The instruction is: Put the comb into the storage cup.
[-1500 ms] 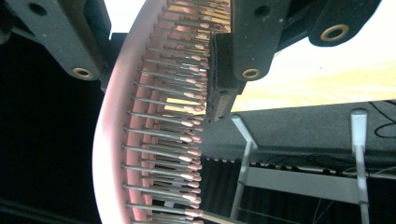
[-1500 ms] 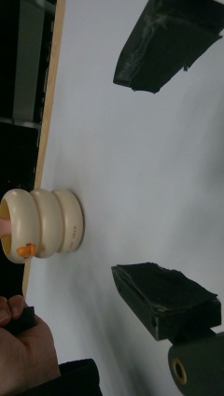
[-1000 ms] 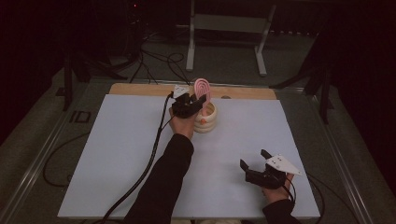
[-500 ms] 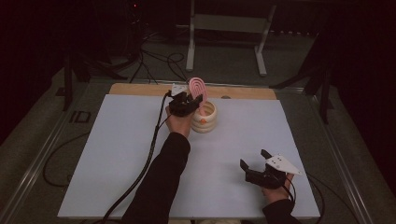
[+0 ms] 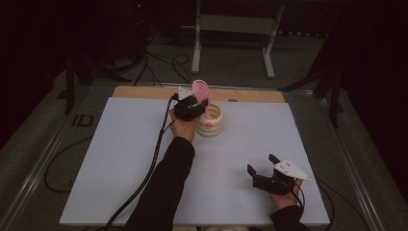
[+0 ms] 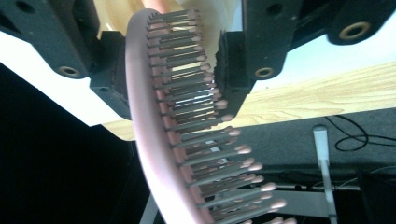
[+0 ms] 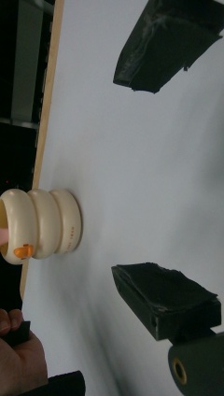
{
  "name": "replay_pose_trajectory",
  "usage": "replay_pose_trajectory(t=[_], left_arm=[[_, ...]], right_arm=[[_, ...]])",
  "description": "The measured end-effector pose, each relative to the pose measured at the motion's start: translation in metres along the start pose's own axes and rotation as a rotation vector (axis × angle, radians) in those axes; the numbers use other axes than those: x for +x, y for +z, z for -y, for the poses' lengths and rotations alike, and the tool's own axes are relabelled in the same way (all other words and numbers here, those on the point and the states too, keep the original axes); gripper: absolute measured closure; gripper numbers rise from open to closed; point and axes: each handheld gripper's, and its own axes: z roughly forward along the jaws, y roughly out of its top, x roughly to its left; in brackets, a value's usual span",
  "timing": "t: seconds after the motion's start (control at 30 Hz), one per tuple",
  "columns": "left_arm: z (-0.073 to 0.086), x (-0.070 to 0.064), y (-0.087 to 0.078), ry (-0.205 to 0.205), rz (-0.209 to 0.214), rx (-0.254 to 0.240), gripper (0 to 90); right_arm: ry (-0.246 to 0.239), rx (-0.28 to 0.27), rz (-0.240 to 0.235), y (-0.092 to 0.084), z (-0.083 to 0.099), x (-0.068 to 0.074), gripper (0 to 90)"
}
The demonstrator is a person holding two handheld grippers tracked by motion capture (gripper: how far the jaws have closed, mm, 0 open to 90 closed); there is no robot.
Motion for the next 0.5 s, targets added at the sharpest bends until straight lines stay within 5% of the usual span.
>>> replay_pose_trajectory(t=[0.5], left_arm=[[0.0014, -0.0004, 0.0016, 0.003, -0.040, 0.011, 27.7]], right_arm=[[-0.002, 0.001, 0.002, -0.0002, 0.0000, 0.0003, 7.9]])
